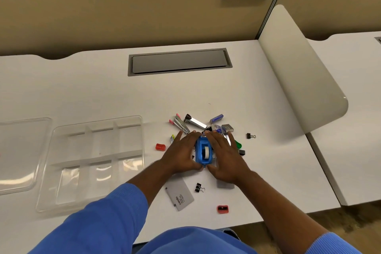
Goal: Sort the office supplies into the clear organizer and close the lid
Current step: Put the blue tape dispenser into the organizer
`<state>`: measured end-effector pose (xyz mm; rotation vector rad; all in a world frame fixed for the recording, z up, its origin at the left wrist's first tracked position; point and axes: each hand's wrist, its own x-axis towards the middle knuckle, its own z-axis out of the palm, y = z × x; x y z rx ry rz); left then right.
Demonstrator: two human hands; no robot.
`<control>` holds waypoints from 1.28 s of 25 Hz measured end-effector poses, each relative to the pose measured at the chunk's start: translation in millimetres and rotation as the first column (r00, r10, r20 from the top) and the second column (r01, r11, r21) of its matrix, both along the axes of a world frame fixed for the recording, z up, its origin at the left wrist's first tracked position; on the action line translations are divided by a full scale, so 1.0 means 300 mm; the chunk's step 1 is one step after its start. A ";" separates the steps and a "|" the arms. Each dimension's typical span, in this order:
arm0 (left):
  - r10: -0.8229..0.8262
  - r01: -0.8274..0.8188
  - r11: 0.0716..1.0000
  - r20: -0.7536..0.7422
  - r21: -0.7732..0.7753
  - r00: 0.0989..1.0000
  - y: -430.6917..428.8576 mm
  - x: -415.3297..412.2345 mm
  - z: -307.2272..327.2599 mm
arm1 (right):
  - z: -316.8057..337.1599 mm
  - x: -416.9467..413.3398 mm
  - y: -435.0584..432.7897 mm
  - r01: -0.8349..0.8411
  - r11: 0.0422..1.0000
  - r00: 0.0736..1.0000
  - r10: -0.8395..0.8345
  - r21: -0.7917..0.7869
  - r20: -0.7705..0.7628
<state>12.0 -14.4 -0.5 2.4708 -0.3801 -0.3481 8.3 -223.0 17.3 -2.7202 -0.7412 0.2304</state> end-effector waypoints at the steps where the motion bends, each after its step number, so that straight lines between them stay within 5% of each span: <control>1: 0.007 -0.007 1.000 0.008 -0.016 1.000 0.005 0.003 0.012 | 0.002 0.004 0.003 0.001 1.000 1.000 -0.002 0.030 0.007; 11: 0.113 -0.116 0.993 0.209 0.001 0.971 0.162 -0.003 0.169 | 0.146 0.017 0.210 0.165 0.889 0.984 -0.118 0.426 -0.134; 18: 0.108 -0.120 0.992 0.218 0.043 0.970 0.466 -0.078 0.226 | 0.226 0.067 0.443 -0.108 0.951 0.963 0.172 0.289 -0.206; 32: 0.069 -0.061 0.916 -0.005 0.397 0.998 1.028 -0.124 0.126 | 0.206 0.142 0.883 -0.117 0.992 0.969 0.125 0.052 -0.213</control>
